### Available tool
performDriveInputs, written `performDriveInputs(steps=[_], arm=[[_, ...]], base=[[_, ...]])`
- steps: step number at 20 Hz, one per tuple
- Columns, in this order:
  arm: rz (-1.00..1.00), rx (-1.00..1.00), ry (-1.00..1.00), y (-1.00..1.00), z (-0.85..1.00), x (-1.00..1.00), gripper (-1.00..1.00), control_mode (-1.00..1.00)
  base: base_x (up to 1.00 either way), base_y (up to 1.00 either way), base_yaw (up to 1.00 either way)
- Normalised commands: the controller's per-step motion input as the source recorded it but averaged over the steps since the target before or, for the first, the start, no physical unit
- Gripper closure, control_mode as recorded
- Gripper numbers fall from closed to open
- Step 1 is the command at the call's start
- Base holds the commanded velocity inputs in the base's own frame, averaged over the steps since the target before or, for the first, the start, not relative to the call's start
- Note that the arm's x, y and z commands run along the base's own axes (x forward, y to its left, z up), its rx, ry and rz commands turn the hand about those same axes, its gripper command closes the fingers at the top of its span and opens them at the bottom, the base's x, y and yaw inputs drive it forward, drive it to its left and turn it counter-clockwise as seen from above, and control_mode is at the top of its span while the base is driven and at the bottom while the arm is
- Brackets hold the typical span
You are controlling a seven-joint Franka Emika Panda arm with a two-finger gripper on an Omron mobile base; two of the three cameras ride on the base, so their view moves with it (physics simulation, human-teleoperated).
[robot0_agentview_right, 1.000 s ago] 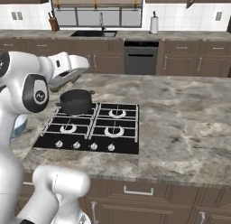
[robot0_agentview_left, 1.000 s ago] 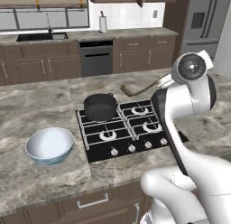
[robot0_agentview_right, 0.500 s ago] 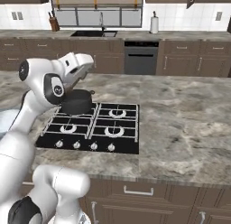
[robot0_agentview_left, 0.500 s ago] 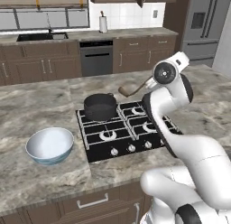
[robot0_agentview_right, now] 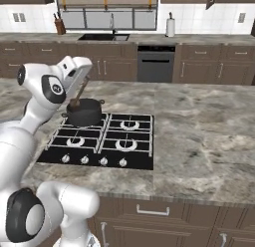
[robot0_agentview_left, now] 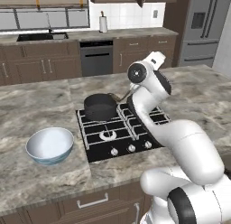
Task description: Open the cabinet and move the ladle to the pot. Then close the cabinet.
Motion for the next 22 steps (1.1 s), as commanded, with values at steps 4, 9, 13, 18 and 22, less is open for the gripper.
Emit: performDriveInputs(steps=[4, 9, 13, 18, 22], arm=[[0.0, -0.06, 0.03, 0.32, -0.22, 0.41, 1.0, -1.0], [0.0, -0.05, 0.0, 0.28, -0.19, 0.31, 1.0, -1.0], [0.0, -0.08, 0.0, 0.2, -0.31, 0.32, 1.0, -1.0], [0.0, -0.05, 0.0, 0.07, -0.29, 0.27, 1.0, -1.0], [0.0, -0.01, 0.0, 0.1, -0.25, 0.38, 1.0, -1.0]], base=[[0.0, 0.0, 0.0], [0.0, 0.0, 0.0], [0.0, 0.0, 0.0], [0.0, 0.0, 0.0], [0.0, 0.0, 0.0]])
